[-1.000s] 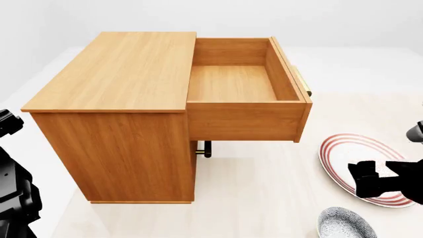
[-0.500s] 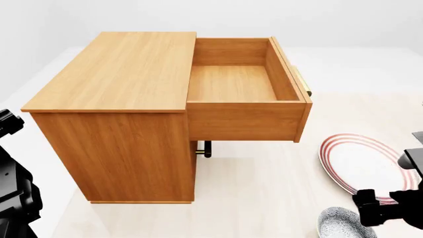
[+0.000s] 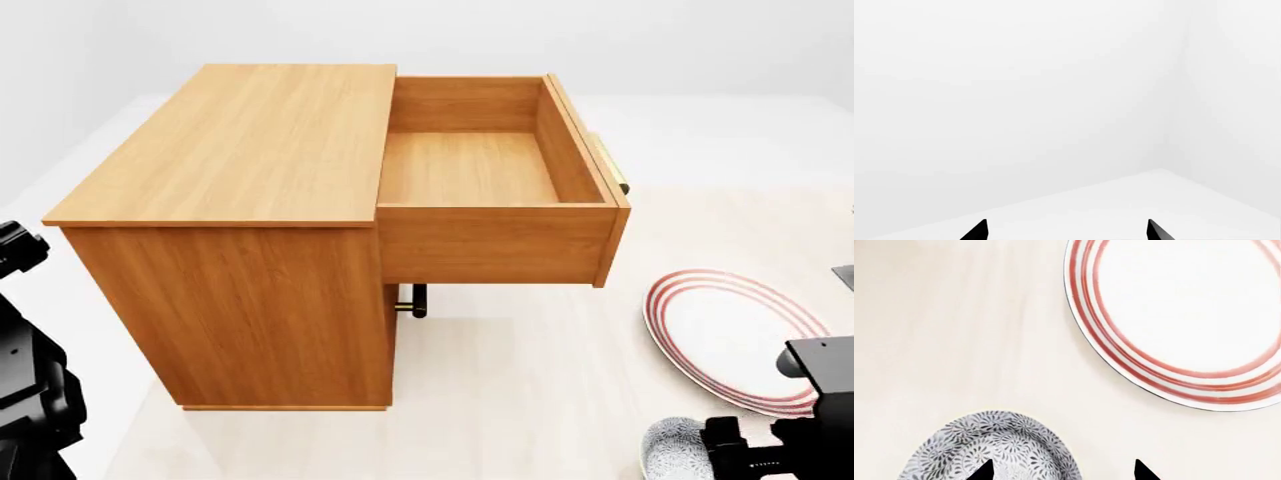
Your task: Open the top drawer of the cabinet and put the bowl in it.
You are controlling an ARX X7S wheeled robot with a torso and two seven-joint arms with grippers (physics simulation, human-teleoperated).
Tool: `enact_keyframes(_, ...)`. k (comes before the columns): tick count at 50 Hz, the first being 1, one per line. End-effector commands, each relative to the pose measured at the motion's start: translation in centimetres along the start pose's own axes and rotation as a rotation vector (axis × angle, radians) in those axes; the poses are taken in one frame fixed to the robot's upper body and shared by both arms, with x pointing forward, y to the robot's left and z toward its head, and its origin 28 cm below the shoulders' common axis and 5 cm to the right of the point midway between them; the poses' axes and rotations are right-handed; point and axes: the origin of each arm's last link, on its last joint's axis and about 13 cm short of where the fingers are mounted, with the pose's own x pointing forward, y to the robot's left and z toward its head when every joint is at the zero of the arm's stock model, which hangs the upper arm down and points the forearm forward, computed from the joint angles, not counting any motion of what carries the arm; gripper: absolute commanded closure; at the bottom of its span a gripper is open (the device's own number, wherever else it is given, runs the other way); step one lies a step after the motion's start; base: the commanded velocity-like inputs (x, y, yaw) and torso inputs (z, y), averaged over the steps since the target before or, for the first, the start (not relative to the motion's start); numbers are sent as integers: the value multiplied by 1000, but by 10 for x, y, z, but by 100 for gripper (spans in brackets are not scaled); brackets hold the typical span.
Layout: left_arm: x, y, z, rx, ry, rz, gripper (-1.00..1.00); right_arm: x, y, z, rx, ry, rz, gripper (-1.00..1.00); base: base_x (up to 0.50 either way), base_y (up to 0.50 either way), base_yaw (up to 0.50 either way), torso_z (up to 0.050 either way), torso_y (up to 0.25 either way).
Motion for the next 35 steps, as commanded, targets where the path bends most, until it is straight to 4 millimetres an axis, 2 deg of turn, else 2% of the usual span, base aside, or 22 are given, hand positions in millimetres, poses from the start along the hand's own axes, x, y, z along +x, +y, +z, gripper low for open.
enact_keyframes(1,0,0,-1,0,2,1,-100,11,-1,-10,-5,39,-1,-100,0,0,0,0,0)
enact_keyframes(19,0,-1,0,-1,0,2,-100,26,2,-20,-21,86,26,-100,0,0,0,0,0)
enact_keyframes(35,0,-1,1,-2,-3,1,-100,30,3,-25,-23,110,35,-100,0,0,0,0,0)
